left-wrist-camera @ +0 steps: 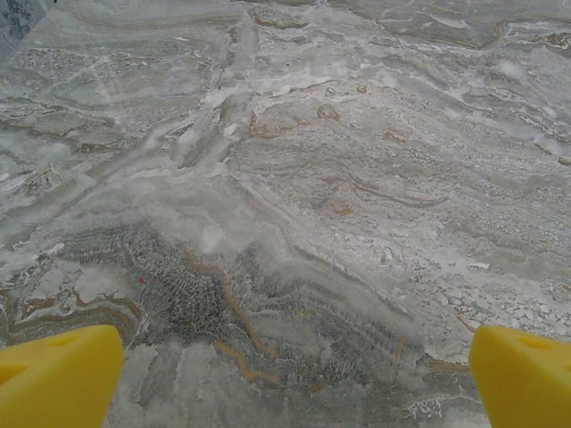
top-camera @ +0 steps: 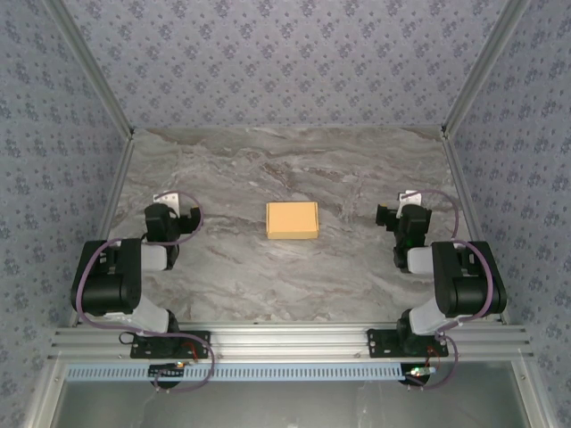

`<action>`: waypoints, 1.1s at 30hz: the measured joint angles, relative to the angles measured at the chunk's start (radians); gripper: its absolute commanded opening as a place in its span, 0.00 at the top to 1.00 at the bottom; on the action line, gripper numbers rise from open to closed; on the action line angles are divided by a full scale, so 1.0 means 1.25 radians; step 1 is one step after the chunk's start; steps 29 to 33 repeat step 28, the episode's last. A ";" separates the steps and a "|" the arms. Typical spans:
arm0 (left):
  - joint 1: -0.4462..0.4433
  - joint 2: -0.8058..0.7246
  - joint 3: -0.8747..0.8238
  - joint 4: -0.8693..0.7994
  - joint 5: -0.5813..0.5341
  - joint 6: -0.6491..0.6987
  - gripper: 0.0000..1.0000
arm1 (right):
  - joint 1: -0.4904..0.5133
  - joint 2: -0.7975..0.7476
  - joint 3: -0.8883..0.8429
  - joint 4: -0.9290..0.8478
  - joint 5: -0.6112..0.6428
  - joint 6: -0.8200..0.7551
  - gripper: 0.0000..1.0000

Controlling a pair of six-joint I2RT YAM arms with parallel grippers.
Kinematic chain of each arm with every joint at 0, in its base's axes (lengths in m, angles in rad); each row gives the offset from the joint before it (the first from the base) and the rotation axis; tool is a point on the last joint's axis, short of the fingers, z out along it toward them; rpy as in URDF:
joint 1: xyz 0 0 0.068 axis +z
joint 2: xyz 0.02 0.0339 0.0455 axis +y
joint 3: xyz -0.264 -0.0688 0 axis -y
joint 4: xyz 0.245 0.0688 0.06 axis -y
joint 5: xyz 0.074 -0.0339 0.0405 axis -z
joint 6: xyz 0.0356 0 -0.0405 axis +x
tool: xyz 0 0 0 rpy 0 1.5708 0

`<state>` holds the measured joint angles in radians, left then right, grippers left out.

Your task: Fold the paper box

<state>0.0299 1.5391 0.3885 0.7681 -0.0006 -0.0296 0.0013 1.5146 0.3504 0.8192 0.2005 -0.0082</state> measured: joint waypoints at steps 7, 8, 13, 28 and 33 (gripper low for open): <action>-0.003 0.000 0.002 0.006 -0.005 0.002 0.01 | 0.000 0.000 0.000 0.000 0.000 0.000 0.01; -0.004 0.000 0.002 0.006 -0.007 0.002 0.01 | 0.000 0.000 0.000 0.000 0.000 0.000 0.01; -0.009 0.000 0.002 0.013 -0.012 0.002 0.01 | 0.000 0.000 0.000 0.000 0.000 0.000 0.01; -0.011 0.000 0.002 0.016 -0.015 0.002 0.01 | 0.000 0.000 0.000 0.000 0.000 0.000 0.01; -0.011 0.000 0.002 0.016 -0.015 0.002 0.01 | 0.000 0.000 0.000 0.000 0.000 0.000 0.01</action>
